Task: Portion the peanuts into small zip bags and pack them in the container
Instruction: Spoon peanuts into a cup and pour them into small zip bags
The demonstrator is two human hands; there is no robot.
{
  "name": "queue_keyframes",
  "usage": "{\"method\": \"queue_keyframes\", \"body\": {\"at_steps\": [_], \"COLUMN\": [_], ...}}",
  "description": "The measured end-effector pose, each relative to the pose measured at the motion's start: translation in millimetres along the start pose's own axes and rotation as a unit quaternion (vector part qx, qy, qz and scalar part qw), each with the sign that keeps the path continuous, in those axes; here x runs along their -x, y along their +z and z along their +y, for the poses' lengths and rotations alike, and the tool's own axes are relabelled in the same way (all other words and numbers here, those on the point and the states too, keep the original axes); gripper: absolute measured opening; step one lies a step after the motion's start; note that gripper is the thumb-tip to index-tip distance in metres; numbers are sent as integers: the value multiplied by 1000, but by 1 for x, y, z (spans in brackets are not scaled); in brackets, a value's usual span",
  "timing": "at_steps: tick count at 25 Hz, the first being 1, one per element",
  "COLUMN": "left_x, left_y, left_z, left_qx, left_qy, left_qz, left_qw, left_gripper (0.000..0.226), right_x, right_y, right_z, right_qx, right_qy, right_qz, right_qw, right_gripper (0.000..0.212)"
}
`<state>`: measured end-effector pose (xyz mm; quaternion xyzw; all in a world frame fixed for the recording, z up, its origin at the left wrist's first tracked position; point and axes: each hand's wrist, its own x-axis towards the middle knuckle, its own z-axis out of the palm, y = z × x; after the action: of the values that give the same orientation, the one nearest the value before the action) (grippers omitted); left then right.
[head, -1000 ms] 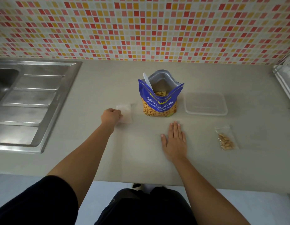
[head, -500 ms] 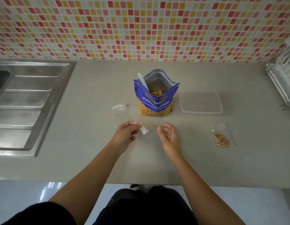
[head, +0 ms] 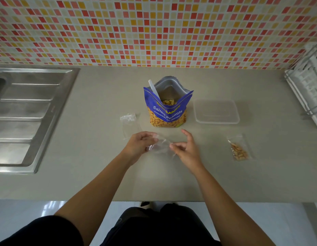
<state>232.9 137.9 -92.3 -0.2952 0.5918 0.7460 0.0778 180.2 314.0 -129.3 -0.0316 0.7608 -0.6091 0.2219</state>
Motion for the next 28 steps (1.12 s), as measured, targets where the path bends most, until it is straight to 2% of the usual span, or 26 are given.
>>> {"method": "queue_keyframes", "body": {"at_steps": [3,8,12,15,20,24,28], "left_x": [4,3,3,3,4,7,11], "left_y": [7,15,17,15,15,21,29], "left_z": [0,1,-1,-6,-5,3,5], "left_qx": [22,66,121,167,121,195,258], "left_qy": [-23,-5,-30,-58,-54,-44,-68], "left_qz": [-23,10,-4,-37,-42,-63,-100], "left_qw": [999,998,992,984,990,978,959], "left_gripper": [14,22,10,14,11,14,6], "right_x": [-4,2,5,2,-4,-7,-6], "right_y": [-6,-3,-5,-8,-11,-9,-7], "right_z": [-2,-6,-10,-11,-14,-15,-15], "right_qx": [-10,-153,-128,-113,-116,-103,-128], "right_qy": [-2,52,30,16,9,22,33], "right_qz": [7,6,15,23,30,27,31], "right_qw": [1000,987,991,993,993,994,991], "right_gripper": [72,71,67,64,57,58,50]}}
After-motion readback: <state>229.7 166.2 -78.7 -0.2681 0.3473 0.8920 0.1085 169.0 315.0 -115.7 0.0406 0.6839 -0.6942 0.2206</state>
